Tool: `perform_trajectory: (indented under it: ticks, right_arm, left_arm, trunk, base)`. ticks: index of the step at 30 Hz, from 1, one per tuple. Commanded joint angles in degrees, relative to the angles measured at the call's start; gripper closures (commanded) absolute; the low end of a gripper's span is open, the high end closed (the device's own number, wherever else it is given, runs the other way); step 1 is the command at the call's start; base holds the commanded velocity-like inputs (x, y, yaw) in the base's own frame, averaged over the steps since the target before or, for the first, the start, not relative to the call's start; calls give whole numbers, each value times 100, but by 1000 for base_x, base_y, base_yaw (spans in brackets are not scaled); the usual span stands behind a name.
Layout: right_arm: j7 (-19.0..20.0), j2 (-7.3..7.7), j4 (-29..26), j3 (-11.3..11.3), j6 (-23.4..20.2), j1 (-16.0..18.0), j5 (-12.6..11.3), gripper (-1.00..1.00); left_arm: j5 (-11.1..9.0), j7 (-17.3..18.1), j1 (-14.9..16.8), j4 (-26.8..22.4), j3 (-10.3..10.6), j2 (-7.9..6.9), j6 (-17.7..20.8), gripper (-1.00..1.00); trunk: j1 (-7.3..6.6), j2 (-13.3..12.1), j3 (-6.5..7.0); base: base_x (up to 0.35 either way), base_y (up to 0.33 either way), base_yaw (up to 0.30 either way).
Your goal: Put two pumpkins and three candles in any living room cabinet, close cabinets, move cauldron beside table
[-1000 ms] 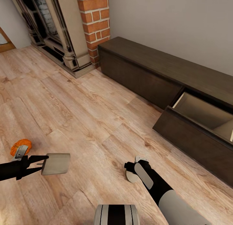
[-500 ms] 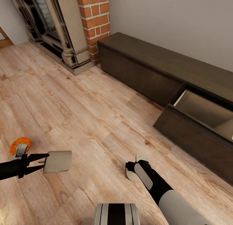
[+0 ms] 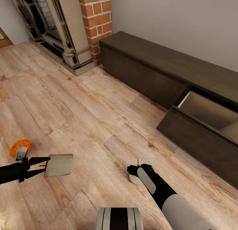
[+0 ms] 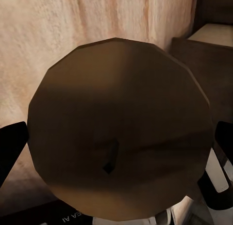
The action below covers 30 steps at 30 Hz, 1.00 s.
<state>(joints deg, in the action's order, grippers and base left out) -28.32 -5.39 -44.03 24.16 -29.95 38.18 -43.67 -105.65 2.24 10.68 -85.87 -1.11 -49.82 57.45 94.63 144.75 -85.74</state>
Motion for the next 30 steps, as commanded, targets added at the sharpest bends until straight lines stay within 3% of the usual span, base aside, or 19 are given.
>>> perform_trajectory:
  ticks: [1,5,18,24,30]
  right_arm:
    - [-49,3,0,18,-1,3,-53,-100]
    - [-43,3,8,18,5,5,-54,-100]
    - [-45,3,29,25,11,5,-41,-100]
    - [-71,-5,114,19,14,5,170,-100]
    - [-107,-6,122,19,14,5,226,-100]
  left_arm:
    - [9,13,4,0,-3,-1,21,100]
    - [9,13,4,0,-3,-1,21,100]
    - [9,13,4,0,-3,-1,21,100]
    - [9,13,4,0,-3,-1,21,100]
    - [9,13,4,0,-3,-1,21,100]
  trunk:
    - [1,3,-26]
    - [12,9,-115]
    - [12,9,-115]
    - [12,9,-115]
    - [12,9,-115]
  base:
    - [0,0,0]
    - [0,0,0]
    - [0,0,0]
    - [0,0,0]
    - [0,0,0]
